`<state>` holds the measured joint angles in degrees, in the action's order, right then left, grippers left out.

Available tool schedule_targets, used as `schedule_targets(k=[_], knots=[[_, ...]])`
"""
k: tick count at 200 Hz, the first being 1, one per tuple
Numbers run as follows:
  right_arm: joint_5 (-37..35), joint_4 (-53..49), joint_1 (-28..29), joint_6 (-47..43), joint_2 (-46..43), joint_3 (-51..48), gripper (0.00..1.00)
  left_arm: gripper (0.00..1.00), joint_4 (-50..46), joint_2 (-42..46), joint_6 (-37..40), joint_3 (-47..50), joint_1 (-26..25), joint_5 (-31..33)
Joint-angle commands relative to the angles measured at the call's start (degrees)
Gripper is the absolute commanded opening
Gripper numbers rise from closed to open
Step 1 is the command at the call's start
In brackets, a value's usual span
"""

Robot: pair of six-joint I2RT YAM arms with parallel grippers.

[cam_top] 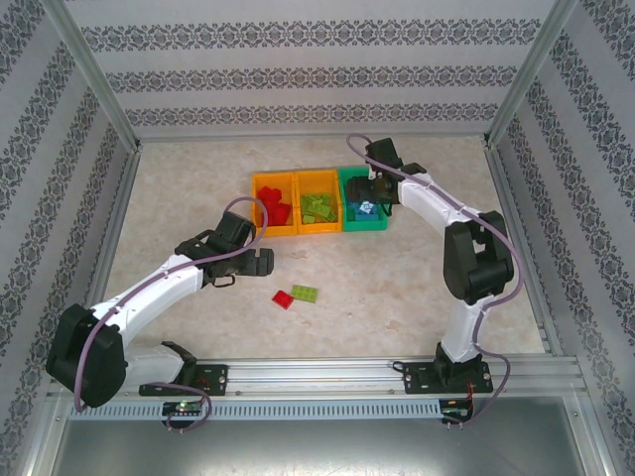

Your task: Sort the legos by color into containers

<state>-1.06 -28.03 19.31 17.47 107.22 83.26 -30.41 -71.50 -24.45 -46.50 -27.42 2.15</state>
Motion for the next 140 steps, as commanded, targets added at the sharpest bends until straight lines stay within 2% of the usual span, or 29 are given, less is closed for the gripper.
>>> schedule_targets(k=[1, 35, 62, 102, 140], knots=[[-2.1, 1.1, 3.6, -5.4, -7.8, -3.2, 0.89, 1.00, 0.0, 1.1, -0.4, 0.6, -0.3, 1.0], [3.2, 2.2, 13.2, -21.1, -15.9, -11.7, 0.88, 0.99, 0.0, 1.2, -1.3, 0.9, -0.2, 2.0], [6.4, 0.9, 21.9, -32.1, -18.3, -17.6, 0.89, 1.00, 0.3, 1.1, -1.6, 1.7, -0.2, 2.2], [11.9, 1.3, 28.4, -34.2, -18.2, -22.0, 0.88, 0.99, -1.5, 1.6, -2.4, 2.4, -0.2, 4.7], [11.3, 0.9, 31.3, -34.1, -14.8, -22.8, 0.87, 0.99, -2.6, 3.0, -2.7, 3.8, -0.2, 6.6]])
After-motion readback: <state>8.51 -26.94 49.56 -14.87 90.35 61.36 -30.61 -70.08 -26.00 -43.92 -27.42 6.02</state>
